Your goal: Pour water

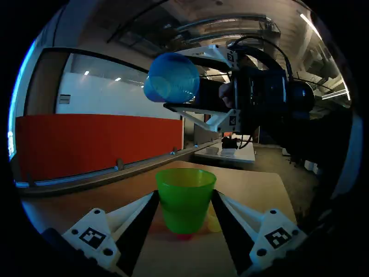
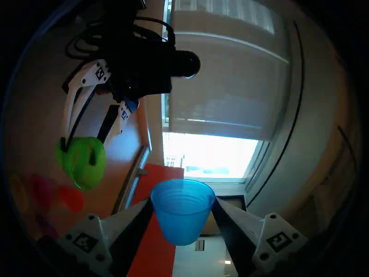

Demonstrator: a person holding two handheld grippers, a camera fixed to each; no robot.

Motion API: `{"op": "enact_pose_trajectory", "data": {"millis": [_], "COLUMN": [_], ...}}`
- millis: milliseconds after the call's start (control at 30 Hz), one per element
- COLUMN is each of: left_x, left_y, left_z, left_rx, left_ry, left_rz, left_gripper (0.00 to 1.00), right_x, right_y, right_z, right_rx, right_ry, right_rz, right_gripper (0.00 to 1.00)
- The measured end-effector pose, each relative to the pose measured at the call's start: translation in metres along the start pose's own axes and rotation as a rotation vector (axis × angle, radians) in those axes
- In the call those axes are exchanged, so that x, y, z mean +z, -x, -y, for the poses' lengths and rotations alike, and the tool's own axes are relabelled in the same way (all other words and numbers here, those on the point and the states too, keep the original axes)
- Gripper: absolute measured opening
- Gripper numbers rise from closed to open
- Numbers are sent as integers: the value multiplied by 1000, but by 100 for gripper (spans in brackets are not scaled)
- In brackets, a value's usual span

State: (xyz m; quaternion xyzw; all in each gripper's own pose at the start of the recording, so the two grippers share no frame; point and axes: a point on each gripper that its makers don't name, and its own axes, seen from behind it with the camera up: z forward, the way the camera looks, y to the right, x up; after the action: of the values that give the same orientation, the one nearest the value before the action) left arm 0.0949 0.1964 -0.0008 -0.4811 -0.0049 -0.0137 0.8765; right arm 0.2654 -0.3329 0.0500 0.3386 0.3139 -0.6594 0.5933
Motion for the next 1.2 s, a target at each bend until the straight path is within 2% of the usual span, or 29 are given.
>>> {"op": "enact_pose_trajectory", "data": {"millis": [100, 300, 700, 800, 900, 1200], "left_x": [0, 0, 0, 0, -1, -1], "left_y": [1, 2, 6, 6, 6, 9], "left_z": [0, 1, 3, 4, 4, 4], "left_rx": [-1, 0, -2, -3, -2, 1], "left_ry": [0, -2, -4, -7, -10, -11], "left_rz": [1, 2, 8, 8, 12, 22], "left_gripper": [82, 82, 82, 82, 82, 82], "right_x": [0, 0, -3, -6, -9, -20], "right_y": [1, 7, 21, 21, 20, 22], "right_z": [1, 1, 14, 16, 20, 39], "right_rx": [19, 97, 365, 451, 562, 974], "right_ry": [-1, 6, 8, 6, -1, -33], "right_rz": [-3, -7, -11, -12, -15, -15], "right_gripper": [91, 91, 91, 91, 91, 91]}}
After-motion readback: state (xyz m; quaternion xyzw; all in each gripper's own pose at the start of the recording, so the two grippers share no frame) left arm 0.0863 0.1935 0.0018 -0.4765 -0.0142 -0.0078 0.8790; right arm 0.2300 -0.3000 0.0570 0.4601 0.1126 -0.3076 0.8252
